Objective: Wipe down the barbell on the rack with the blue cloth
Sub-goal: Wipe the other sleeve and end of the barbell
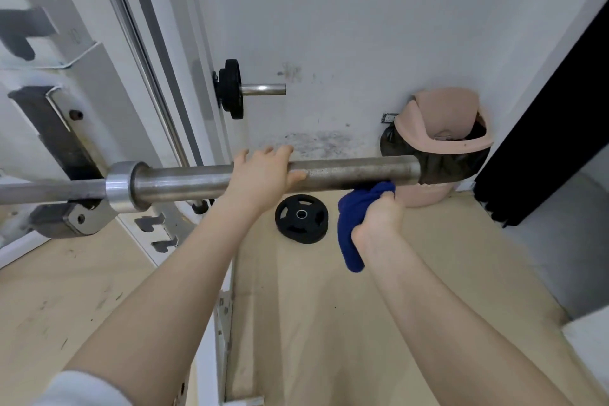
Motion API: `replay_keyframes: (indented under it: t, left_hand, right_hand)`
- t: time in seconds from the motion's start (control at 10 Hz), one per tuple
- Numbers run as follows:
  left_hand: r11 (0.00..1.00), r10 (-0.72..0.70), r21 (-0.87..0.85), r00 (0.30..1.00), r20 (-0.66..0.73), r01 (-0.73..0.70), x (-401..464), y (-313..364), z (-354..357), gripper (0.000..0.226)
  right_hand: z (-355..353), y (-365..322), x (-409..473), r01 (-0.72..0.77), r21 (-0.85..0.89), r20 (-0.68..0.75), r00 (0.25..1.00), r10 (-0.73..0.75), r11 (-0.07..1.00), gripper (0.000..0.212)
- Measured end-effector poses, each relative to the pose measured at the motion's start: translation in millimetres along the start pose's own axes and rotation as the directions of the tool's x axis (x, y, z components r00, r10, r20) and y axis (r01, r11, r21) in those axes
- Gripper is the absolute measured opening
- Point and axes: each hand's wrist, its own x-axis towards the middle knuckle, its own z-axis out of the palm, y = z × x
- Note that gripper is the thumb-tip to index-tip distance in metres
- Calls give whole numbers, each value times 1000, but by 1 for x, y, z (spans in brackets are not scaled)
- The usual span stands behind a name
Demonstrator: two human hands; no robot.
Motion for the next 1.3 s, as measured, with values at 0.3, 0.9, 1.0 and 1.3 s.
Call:
replay_keyframes:
  t: [0.3, 0.9, 1.0, 1.3]
  left_hand:
    - [991, 20, 130, 978, -206, 7, -48, -48, -5, 59]
    - [976, 95, 219, 909, -407, -5, -55, -82, 12, 59]
    - [972, 106, 236, 906, -410, -6, -55, -83, 13, 61]
    - [991, 109, 122, 900, -421, -63, -74, -112, -7, 61]
  right_hand:
    - [23, 3, -4, 908, -403, 733, 394, -554, 112, 34]
    - [57, 54, -29, 755, -307, 937, 133, -323, -580, 26]
    - [56, 65, -35, 768, -179, 967, 24, -252, -614, 30]
    - [75, 90, -65, 733, -171, 979, 54, -195, -659, 33]
